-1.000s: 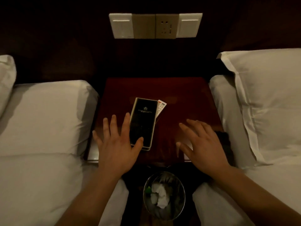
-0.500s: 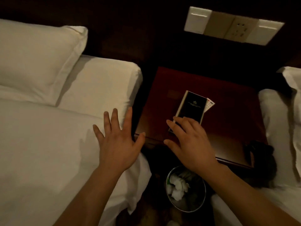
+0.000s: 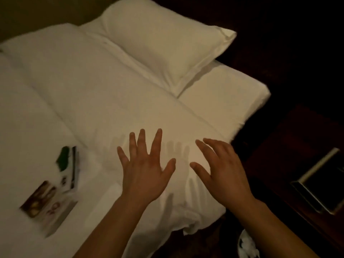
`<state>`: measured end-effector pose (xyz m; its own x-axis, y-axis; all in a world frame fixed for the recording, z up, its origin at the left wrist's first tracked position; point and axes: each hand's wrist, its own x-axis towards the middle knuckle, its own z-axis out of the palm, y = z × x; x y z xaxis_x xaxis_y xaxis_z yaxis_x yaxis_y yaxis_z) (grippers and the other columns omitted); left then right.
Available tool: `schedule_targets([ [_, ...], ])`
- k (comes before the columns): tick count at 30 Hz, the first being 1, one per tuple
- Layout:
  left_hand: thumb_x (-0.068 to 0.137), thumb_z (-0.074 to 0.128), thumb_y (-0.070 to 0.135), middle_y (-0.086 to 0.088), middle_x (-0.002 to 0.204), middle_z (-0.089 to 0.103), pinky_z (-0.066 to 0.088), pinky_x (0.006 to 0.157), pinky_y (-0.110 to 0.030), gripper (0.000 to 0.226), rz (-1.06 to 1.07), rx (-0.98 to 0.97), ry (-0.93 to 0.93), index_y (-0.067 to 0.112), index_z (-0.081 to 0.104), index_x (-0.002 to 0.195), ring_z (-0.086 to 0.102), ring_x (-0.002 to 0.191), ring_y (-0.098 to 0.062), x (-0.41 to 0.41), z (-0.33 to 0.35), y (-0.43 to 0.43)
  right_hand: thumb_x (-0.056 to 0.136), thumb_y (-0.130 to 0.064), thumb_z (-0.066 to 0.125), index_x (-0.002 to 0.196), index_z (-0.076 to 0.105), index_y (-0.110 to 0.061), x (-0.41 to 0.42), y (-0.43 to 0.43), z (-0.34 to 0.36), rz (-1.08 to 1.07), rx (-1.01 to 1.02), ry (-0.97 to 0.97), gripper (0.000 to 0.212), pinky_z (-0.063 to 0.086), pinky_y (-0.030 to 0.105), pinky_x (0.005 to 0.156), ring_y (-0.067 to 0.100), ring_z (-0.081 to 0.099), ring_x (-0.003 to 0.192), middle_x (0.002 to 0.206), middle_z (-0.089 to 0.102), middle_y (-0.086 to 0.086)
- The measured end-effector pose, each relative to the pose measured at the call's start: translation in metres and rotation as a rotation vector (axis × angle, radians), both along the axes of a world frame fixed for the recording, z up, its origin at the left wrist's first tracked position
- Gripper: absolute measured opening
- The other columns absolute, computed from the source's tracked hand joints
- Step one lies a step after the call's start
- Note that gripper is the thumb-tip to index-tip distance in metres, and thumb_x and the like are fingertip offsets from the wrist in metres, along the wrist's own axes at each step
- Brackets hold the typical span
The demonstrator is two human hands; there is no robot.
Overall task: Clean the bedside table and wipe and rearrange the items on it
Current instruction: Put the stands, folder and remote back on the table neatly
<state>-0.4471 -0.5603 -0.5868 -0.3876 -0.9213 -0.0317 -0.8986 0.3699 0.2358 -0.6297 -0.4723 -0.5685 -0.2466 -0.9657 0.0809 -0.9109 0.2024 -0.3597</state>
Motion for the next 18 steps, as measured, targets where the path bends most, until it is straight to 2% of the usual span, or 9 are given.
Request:
schedule_targets([
  [3,0.086,0.013,0.075,-0.012,0.167,0.0,-0.001,0.116,-0.065,0.08,0.12,-0.001,-0.048,0.042,-0.017,0.152,-0.008,0.153,-0.034,0.044,-0.001,0.001,0.092,-0.055,0.048,0.142,0.047,-0.024,0.029,-0.026,-0.002,0.119,0.004,-0.024,0.059,0.043,0.042,0.102,0.024,0.043,0.13,0.142,0.051,0.001],
  [6,0.085,0.015,0.076,-0.01,0.167,0.0,0.003,0.118,-0.065,0.08,0.233,0.003,-0.02,0.044,-0.014,0.152,-0.008,0.153,-0.032,0.081,0.002,0.009,0.093,-0.054,0.049,0.142,0.047,-0.024,0.058,-0.039,-0.002,0.23,0.001,-0.037,0.058,0.044,0.041,0.101,0.023,0.043,0.13,0.142,0.051,-0.001],
  [11,0.085,0.024,0.074,-0.011,0.166,0.008,0.016,0.12,-0.057,0.081,0.416,0.051,0.042,0.044,-0.008,0.153,0.004,0.153,-0.033,0.149,0.0,0.014,0.09,-0.048,0.06,0.137,0.054,-0.021,0.114,-0.063,-0.01,0.39,-0.041,-0.043,0.054,0.047,0.039,0.093,0.023,0.051,0.12,0.131,0.06,0.001],
  [13,0.084,0.025,0.074,-0.014,0.165,0.014,0.019,0.12,-0.053,0.084,0.468,0.064,0.055,0.039,0.001,0.156,0.01,0.152,-0.034,0.178,-0.006,0.017,0.09,-0.048,0.06,0.136,0.054,-0.021,0.141,-0.073,-0.016,0.433,-0.037,-0.069,0.054,0.048,0.036,0.091,0.021,0.052,0.115,0.128,0.062,-0.001],
  [15,0.083,0.026,0.072,-0.017,0.162,0.022,0.023,0.119,-0.052,0.086,0.504,0.069,0.067,0.032,0.014,0.157,0.018,0.15,-0.035,0.205,-0.015,0.018,0.09,-0.049,0.058,0.137,0.052,-0.025,0.17,-0.084,-0.023,0.441,0.025,-0.151,0.053,0.046,0.032,0.089,0.018,0.051,0.112,0.125,0.062,-0.005],
  [18,0.085,0.039,0.066,-0.013,0.16,0.027,0.033,0.114,-0.049,0.082,0.568,0.141,0.075,0.029,0.02,0.156,0.023,0.148,-0.031,0.244,-0.032,0.012,0.09,-0.051,0.058,0.136,0.052,-0.031,0.213,-0.107,-0.037,0.366,0.169,-0.357,0.05,0.04,0.022,0.078,0.01,0.054,0.102,0.114,0.064,-0.011],
])
